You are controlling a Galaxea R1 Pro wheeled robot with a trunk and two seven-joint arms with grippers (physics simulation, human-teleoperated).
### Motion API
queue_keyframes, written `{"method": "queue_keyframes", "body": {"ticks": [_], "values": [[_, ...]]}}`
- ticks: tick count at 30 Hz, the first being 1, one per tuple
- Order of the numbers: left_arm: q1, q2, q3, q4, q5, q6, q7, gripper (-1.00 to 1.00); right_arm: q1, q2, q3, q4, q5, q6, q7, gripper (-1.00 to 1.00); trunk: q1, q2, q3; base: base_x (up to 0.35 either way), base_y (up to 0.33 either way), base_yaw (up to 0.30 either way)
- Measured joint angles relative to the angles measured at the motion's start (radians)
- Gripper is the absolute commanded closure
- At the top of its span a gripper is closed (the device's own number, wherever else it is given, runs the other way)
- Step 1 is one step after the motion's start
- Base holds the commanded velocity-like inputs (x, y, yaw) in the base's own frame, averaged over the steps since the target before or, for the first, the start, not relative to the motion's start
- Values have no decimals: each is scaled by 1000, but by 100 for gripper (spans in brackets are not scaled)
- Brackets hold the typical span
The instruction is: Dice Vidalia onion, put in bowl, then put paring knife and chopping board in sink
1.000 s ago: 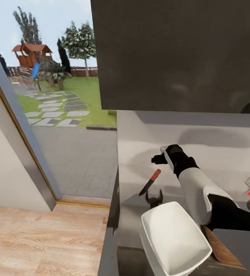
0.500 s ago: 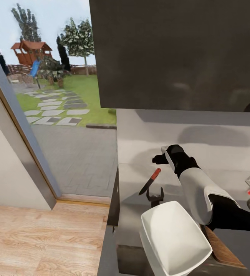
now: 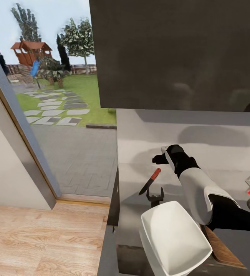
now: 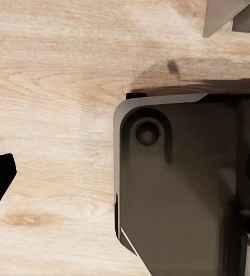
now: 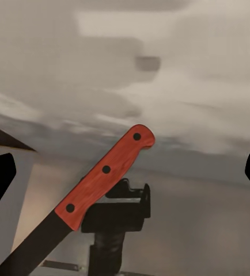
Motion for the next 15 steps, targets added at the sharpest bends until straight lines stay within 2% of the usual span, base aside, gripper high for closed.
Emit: {"method": "queue_keyframes", "body": {"ticks": [15], "values": [[0,0,0,0,-1,0,0,-100,1,1,0,1,0,-32,1,-100,0,0,0,0,0,0]]}}
